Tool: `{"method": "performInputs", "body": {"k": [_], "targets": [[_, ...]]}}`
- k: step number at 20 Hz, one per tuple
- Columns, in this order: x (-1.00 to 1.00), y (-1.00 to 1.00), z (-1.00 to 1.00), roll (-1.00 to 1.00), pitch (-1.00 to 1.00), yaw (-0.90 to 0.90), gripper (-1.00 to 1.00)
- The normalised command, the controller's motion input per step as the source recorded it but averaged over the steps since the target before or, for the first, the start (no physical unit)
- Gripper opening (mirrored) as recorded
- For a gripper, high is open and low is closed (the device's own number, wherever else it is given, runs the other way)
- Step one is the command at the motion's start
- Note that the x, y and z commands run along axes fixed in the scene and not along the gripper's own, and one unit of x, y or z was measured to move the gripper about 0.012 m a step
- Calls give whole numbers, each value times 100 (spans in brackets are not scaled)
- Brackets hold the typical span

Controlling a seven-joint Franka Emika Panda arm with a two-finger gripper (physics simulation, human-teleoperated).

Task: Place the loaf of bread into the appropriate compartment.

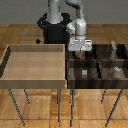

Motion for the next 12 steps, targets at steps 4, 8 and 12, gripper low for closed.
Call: {"method": "performInputs", "body": {"k": [4,8,12], "targets": [[0,0,0,0,0,0,-100],[0,0,25,0,0,0,-100],[0,0,100,0,0,0,-100]]}}
